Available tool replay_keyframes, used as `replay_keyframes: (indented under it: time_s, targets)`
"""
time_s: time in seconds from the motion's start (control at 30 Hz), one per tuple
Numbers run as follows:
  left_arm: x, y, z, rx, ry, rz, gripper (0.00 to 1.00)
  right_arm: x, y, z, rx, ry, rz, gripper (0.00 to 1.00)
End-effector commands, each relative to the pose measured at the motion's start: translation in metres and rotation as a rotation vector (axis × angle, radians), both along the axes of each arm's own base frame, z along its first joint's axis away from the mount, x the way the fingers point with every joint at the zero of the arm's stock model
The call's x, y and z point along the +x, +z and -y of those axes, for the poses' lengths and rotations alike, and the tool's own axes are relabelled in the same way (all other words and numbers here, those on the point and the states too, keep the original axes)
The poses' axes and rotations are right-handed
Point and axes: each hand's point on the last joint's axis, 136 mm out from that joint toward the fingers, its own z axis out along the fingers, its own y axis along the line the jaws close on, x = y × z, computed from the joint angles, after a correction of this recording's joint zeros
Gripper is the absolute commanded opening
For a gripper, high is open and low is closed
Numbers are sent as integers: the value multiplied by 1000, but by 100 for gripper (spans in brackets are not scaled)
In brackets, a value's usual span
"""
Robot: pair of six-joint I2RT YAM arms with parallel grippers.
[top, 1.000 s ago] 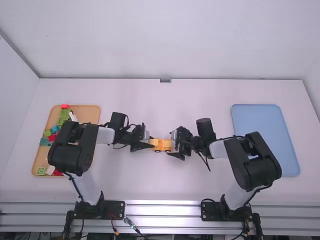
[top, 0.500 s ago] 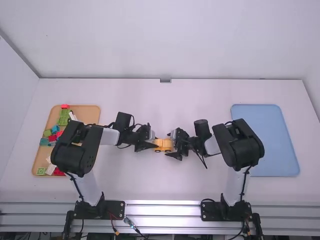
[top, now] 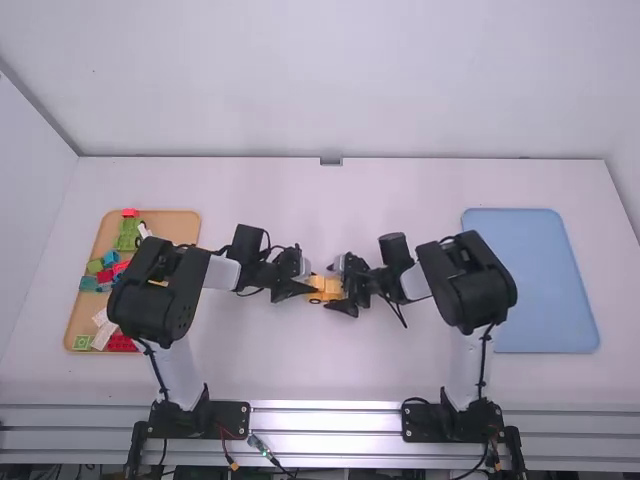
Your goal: Assemble lego blocks to make yellow taxi
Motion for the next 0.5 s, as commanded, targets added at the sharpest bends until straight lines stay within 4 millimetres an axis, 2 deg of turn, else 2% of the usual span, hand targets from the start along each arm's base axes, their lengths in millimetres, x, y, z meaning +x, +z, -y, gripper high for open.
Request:
replay_keyframes:
  time_s: [0.0,0.13,0.3,0.43,0.47]
  targets:
    - [-3,-2,3,-10,-2,-36,22,-2,-12,-2,-47,-12,-3,100]
    - [-4,-3,3,-9,-1,-40,24,-1,-17,-3,-78,-23,5,95]
    - [-7,-5,3,-5,-4,-62,26,-1,-17,-2,-76,-24,4,83]
    - [-9,-6,4,-6,-7,-70,27,-3,-18,-1,-80,-10,23,56]
    - [-10,-6,5,-5,-10,-73,27,-5,-18,-1,-82,-2,29,51]
